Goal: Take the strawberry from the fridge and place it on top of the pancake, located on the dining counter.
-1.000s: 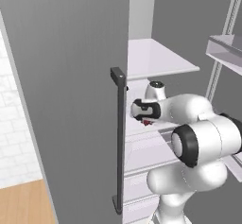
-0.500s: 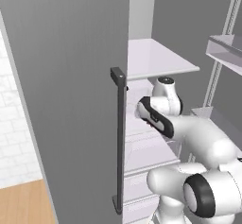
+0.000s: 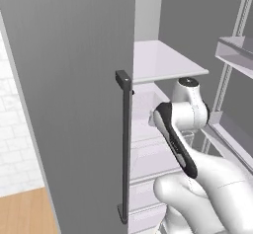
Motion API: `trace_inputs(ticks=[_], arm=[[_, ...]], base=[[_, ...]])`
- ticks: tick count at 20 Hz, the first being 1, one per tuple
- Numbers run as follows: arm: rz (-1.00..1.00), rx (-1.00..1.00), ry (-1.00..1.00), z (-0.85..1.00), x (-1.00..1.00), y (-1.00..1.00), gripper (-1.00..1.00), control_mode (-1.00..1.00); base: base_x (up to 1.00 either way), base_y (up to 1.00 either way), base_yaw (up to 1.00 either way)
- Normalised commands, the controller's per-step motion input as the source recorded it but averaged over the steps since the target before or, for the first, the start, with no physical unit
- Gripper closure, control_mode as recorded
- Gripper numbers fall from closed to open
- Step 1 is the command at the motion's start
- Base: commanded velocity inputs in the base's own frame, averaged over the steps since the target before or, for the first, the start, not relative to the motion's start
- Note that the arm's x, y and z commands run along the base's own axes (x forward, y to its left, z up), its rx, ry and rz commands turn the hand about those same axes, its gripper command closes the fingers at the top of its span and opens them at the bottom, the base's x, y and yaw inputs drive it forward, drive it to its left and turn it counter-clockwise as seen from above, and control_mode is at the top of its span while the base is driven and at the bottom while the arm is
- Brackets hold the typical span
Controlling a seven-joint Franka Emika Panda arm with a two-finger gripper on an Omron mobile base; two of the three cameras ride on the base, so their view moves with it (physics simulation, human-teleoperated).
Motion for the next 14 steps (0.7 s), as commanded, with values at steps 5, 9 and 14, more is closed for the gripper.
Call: trace_inputs(ticks=[5,9,14], arm=[[0.01,-0.06,0.00,0.72,-0.73,0.00,1.00,-1.00],[0.02,-0.01,0.00,0.73,-0.65,0.00,1.00,-1.00],[0.15,-0.01,0.00,0.56,-0.65,0.02,1.00,-1.00]], base=[[0.00,0.00,0.00],[0.00,0.00,0.00],[0.00,0.00,0.00]])
